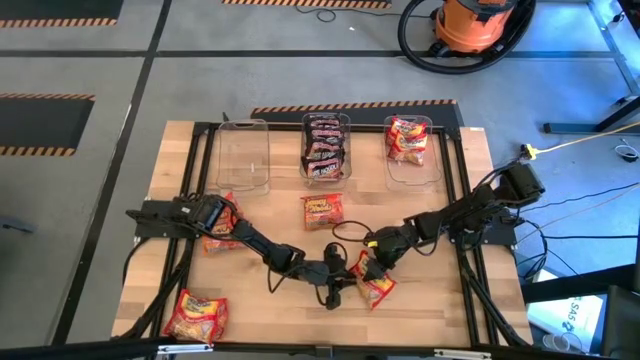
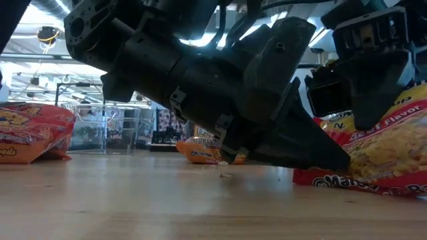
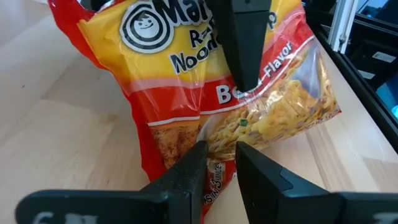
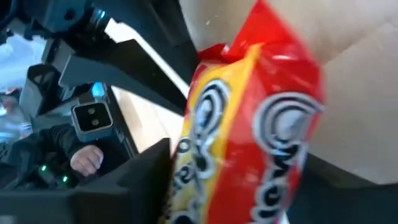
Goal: Sort Maruchan noodles
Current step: Put the top red noodle pack into the right transparent bin
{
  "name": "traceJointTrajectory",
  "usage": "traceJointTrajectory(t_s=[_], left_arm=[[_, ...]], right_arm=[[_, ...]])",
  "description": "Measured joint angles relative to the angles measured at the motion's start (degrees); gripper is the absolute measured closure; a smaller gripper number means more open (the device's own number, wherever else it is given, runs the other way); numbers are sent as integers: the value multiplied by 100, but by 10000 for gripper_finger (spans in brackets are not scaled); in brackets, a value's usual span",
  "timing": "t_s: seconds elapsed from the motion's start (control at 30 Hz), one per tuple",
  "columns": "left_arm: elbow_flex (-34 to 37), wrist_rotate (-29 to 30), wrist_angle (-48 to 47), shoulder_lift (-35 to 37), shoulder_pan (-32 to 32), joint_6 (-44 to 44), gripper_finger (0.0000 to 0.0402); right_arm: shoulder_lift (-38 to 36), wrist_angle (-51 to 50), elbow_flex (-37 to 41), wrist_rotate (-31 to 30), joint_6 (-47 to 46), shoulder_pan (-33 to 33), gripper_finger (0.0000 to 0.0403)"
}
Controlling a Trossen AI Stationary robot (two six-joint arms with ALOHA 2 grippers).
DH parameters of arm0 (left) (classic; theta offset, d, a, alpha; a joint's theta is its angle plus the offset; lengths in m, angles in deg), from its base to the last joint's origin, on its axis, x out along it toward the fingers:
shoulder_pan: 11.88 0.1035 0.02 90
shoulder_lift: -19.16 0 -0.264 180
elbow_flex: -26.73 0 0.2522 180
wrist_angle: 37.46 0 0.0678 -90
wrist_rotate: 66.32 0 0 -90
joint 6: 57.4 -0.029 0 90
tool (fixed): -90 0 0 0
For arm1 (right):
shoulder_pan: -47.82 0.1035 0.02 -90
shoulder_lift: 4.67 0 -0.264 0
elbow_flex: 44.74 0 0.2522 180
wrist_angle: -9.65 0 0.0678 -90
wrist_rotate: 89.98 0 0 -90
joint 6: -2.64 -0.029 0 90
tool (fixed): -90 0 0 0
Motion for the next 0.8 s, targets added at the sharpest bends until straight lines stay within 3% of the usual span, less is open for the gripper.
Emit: traceJointTrajectory(t_s=[0.23,0.37,0.6,0.8], left_arm=[[0,5,38,7,-9,-34,319],[5,-346,79,183,-1,-158,319],[-1,-930,-1344,957,6,-304,319],[2,-868,-2415,1437,-125,-420,319]], right_arm=[[-5,11,0,231,412,-6,316],[-42,-2,0,144,987,-6,371],[-352,-189,9,-14,1627,-11,366],[-1307,-1193,9,-261,2336,-199,373]])
